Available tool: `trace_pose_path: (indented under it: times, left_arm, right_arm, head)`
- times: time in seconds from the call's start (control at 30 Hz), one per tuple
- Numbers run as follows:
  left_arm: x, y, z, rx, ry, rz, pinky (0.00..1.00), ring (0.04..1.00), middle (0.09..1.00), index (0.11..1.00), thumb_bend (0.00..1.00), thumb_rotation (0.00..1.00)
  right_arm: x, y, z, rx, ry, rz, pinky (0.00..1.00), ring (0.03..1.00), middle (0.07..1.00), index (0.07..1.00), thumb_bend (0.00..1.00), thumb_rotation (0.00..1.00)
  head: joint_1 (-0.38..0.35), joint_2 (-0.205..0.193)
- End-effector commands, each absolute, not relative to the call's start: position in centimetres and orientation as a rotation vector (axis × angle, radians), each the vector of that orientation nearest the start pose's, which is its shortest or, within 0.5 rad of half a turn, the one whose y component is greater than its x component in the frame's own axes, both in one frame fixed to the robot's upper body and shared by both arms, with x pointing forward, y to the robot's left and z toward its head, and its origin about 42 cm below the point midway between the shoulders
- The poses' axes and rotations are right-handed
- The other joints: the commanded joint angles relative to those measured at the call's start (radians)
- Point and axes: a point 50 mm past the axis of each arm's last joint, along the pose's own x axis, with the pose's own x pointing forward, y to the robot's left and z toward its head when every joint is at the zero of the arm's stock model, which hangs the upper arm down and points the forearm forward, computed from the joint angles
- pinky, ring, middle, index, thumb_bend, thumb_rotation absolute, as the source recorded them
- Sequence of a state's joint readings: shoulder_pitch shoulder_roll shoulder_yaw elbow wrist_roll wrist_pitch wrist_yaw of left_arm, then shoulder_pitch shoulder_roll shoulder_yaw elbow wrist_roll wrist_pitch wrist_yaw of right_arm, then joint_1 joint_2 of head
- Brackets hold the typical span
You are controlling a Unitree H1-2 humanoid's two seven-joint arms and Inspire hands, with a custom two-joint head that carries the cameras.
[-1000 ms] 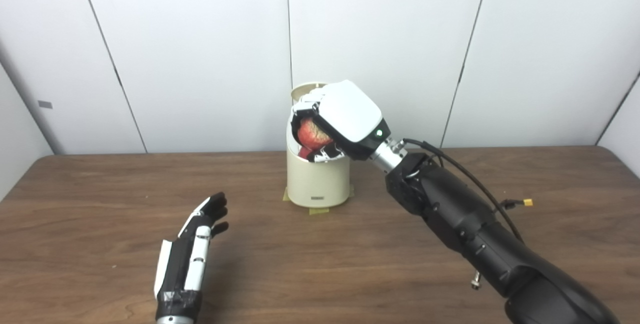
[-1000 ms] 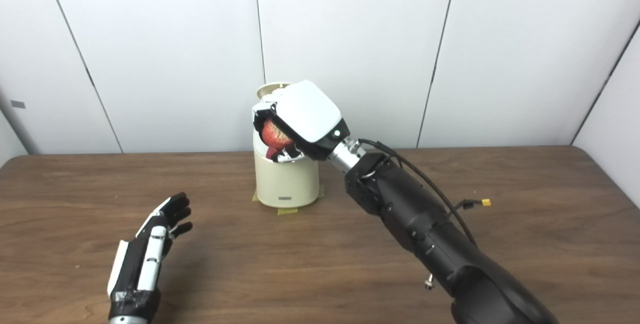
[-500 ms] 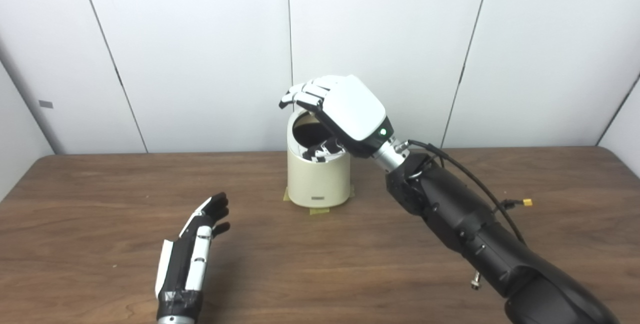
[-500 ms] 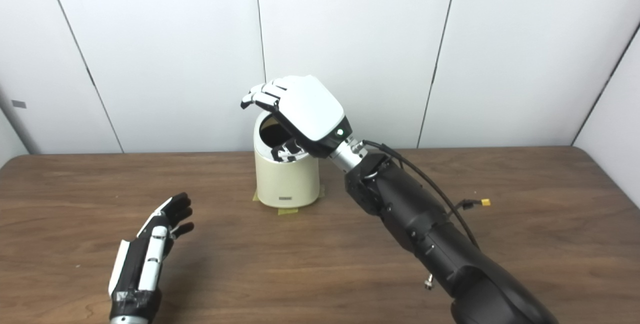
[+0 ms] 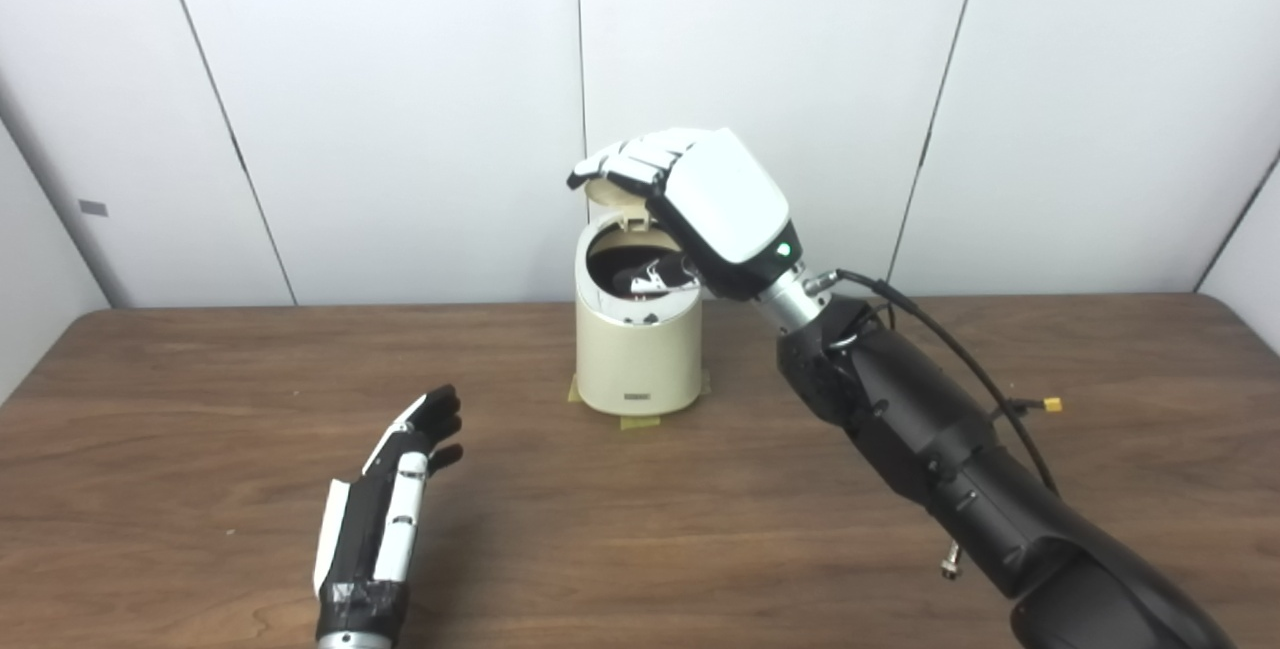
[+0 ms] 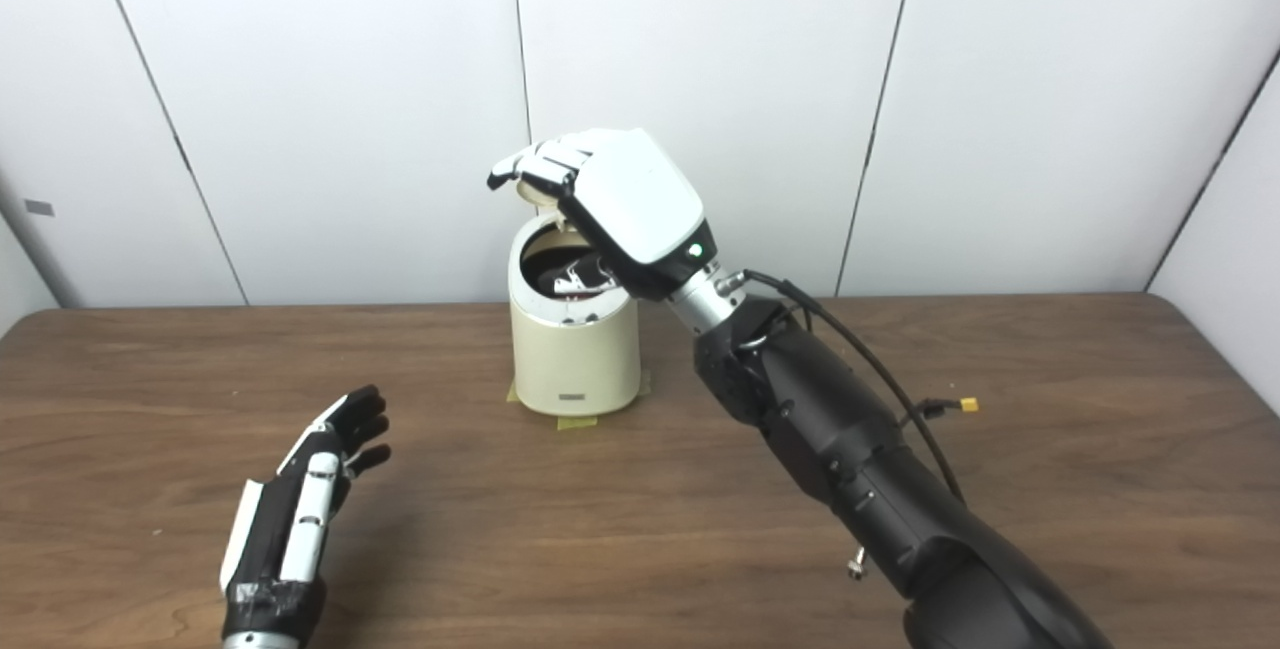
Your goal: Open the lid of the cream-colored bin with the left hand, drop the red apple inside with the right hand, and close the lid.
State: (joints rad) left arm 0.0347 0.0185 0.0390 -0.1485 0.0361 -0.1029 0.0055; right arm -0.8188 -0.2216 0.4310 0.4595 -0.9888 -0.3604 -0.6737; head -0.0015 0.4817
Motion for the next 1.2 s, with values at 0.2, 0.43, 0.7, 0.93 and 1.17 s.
trace_pose_path:
  times: [0.2,0.43,0.7,0.93,1.17]
  left_arm:
    - [27.6,23.0,14.9,0.103,-0.309,0.038,0.83,0.860,0.862,0.840,0.26,0.94]
    - [28.5,23.3,15.6,0.110,-0.313,0.034,0.82,0.866,0.867,0.843,0.28,0.95]
    - [32.8,23.6,21.1,0.230,-0.480,0.013,0.82,0.865,0.859,0.832,0.28,1.00]
    - [36.8,22.3,26.9,0.333,-0.578,0.029,0.89,0.897,0.867,0.850,0.40,1.00]
    - [39.2,19.7,33.0,0.633,-0.621,0.055,0.96,0.969,0.919,0.883,0.58,1.00]
  right_arm:
    - [40.7,-15.1,28.7,-0.654,-1.094,-0.163,0.27,0.273,0.432,0.501,0.51,0.00]
    - [36.3,-19.1,24.5,-0.410,-0.843,-0.065,0.44,0.542,0.604,0.493,0.48,0.15]
    - [33.0,-22.0,19.0,-0.235,-0.615,-0.059,0.67,0.763,0.786,0.798,0.28,0.78]
    - [31.5,-23.1,17.2,-0.229,-0.505,-0.077,0.67,0.760,0.784,0.780,0.20,0.64]
    - [30.2,-23.4,16.2,-0.237,-0.432,-0.008,0.70,0.797,0.811,0.796,0.17,0.42]
  head:
    - [0.003,-0.010]
    - [0.006,-0.015]
    - [0.007,-0.021]
    - [0.014,-0.021]
    - [0.019,-0.017]
